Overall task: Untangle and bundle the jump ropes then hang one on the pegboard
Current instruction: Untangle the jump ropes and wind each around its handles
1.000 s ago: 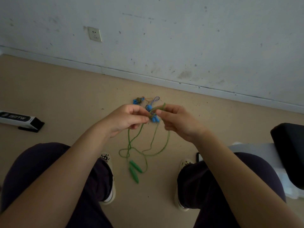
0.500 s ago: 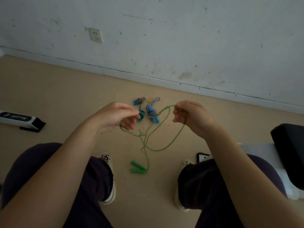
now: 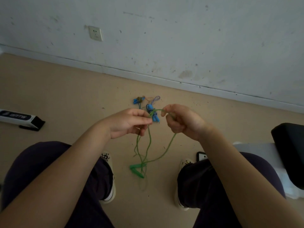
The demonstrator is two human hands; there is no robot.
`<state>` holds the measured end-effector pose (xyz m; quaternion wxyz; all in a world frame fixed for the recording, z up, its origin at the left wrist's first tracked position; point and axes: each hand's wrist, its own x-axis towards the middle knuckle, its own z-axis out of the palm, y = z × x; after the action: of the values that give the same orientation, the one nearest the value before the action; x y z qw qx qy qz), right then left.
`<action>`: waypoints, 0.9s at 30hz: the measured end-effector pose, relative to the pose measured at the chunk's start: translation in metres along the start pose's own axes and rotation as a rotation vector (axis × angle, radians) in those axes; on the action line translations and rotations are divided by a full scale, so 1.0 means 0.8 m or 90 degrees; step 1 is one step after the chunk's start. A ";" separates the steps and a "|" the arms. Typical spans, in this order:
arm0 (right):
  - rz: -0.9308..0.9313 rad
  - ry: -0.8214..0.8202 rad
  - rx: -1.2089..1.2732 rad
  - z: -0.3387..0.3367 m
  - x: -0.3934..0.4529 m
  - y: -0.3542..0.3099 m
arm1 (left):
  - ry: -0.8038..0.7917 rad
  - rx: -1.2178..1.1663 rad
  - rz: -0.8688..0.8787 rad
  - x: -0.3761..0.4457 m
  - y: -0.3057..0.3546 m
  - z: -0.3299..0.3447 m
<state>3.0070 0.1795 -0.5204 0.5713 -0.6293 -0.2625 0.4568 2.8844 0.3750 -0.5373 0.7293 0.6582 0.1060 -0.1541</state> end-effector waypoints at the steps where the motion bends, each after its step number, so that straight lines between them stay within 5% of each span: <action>1: 0.008 0.013 -0.057 -0.002 -0.001 0.002 | 0.005 -0.008 0.014 -0.001 0.002 -0.001; 10: 0.001 0.028 -0.132 0.015 0.000 0.007 | 0.039 0.104 0.014 -0.003 0.008 0.004; 13: -0.009 0.135 -0.268 -0.003 -0.002 -0.002 | 0.095 0.118 -0.001 -0.010 0.013 -0.015; 15: -0.023 0.281 -0.252 -0.024 -0.003 -0.003 | 0.204 0.150 0.011 -0.015 0.012 -0.033; 17: -0.040 0.415 -0.186 -0.038 -0.003 0.001 | 0.428 0.157 0.048 -0.014 0.007 -0.045; 19: -0.057 0.483 -0.128 -0.045 -0.001 0.004 | 0.660 0.048 0.114 -0.006 0.003 -0.054; 20: -0.066 0.472 -0.085 -0.046 0.000 0.004 | 0.692 -0.044 0.140 -0.004 0.004 -0.056; 23: -0.073 0.277 0.105 -0.040 0.001 0.000 | 0.472 -0.223 0.106 -0.007 0.012 -0.051; 25: -0.019 0.128 0.160 -0.031 0.000 -0.003 | 0.262 -0.144 0.009 -0.012 0.011 -0.037; 27: 0.019 0.039 0.139 -0.020 -0.001 -0.002 | 0.158 0.016 -0.088 -0.012 0.007 -0.020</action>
<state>3.0208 0.1714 -0.5193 0.6374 -0.5806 -0.1845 0.4717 2.8787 0.3924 -0.5303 0.6899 0.6724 0.2385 -0.1224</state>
